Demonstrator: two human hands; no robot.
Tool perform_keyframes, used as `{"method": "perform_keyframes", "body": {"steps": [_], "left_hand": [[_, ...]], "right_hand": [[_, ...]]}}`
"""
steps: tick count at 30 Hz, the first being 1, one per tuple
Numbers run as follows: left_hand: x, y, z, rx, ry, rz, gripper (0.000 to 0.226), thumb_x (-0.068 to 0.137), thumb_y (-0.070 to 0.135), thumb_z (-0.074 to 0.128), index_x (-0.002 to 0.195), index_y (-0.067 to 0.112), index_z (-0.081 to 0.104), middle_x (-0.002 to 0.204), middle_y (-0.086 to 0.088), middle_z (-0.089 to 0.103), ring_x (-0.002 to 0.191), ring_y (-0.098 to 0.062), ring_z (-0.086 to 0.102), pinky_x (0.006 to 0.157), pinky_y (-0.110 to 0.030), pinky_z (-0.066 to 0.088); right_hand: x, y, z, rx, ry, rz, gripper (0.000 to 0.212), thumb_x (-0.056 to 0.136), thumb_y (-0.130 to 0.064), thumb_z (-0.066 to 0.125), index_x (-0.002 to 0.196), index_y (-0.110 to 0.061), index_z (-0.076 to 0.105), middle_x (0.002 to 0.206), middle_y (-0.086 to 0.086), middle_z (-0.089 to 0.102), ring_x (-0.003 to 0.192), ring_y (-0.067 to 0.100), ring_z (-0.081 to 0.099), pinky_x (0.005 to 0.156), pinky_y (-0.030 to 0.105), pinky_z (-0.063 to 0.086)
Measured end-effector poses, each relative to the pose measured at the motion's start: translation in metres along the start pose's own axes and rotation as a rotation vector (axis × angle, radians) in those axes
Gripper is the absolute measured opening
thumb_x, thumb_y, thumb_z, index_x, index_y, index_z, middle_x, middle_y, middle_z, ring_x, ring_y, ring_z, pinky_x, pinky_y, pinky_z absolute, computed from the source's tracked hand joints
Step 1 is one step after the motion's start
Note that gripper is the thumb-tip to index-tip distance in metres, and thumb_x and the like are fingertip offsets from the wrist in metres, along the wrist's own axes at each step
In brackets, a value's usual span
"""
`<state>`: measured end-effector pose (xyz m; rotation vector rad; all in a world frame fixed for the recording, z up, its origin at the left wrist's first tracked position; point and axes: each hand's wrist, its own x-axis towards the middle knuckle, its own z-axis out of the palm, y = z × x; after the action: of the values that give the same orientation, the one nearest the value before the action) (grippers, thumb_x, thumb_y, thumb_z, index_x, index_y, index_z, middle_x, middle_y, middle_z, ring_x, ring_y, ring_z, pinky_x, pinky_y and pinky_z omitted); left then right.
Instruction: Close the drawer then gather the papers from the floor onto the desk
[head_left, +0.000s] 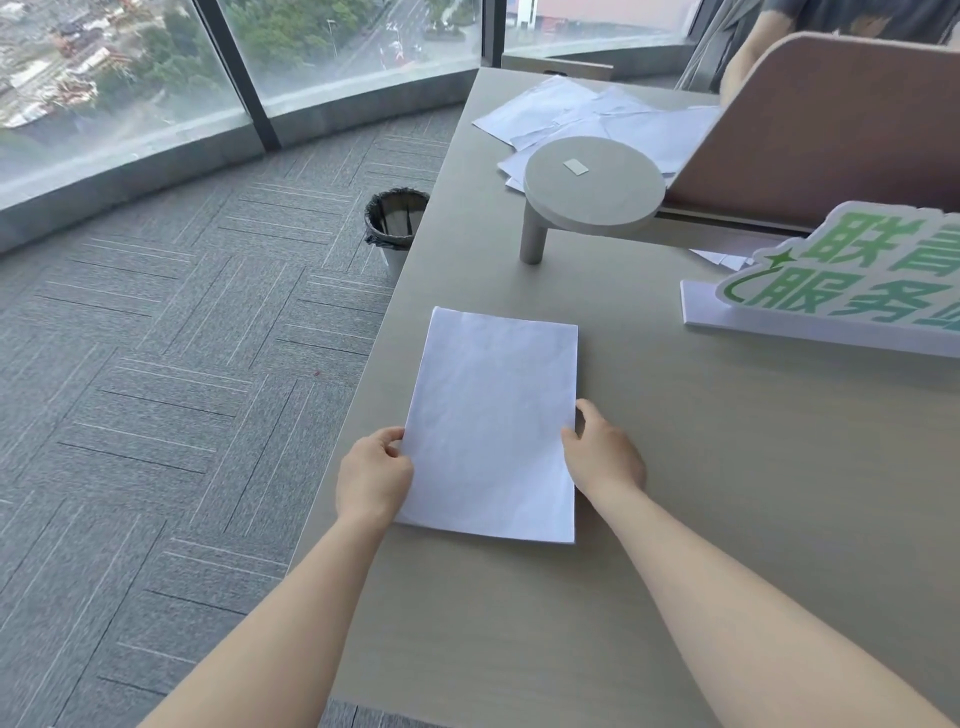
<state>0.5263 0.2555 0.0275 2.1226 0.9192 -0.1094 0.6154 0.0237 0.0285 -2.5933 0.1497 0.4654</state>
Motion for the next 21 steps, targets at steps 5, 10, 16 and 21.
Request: {"method": "perform_keyframes", "body": {"steps": [5,10,16,21], "left_hand": [[0.002,0.0,0.002,0.052,0.034,0.024,0.049,0.077,0.006,0.046,0.121,0.021,0.063,0.097,-0.006,0.068,0.09,-0.024,0.061,0.072,-0.029,0.041],[0.002,-0.004,0.004,0.087,0.048,0.072,0.052,0.078,0.007,0.049,0.127,0.021,0.059,0.099,-0.007,0.063,0.088,-0.021,0.057,0.077,-0.03,0.043],[-0.006,-0.005,0.005,0.075,0.092,0.081,0.04,0.086,0.012,0.051,0.125,0.02,0.058,0.104,-0.004,0.052,0.087,-0.019,0.052,0.078,-0.028,0.037],[-0.017,-0.01,0.004,0.057,0.165,0.104,0.032,0.089,0.012,0.051,0.12,0.014,0.062,0.106,-0.005,0.052,0.095,-0.023,0.055,0.079,-0.029,0.036]], "right_hand": [[-0.001,0.0,-0.001,-0.112,0.053,0.038,0.041,0.095,-0.038,0.041,0.135,-0.029,0.039,0.091,0.003,0.062,0.076,0.027,0.054,0.062,0.031,0.039],[-0.005,0.007,0.0,-0.066,0.049,0.048,0.027,0.094,-0.043,0.045,0.111,-0.022,0.04,0.07,-0.005,0.051,0.069,0.026,0.055,0.056,0.03,0.038],[-0.011,0.018,-0.006,0.185,0.007,0.065,0.024,0.093,-0.043,0.048,0.101,-0.021,0.045,0.075,-0.003,0.057,0.068,0.023,0.057,0.06,0.034,0.046],[-0.023,0.039,-0.011,0.344,-0.01,0.053,0.012,0.089,-0.038,0.049,0.089,-0.027,0.046,0.078,0.007,0.067,0.063,0.031,0.064,0.062,0.037,0.053]]}}
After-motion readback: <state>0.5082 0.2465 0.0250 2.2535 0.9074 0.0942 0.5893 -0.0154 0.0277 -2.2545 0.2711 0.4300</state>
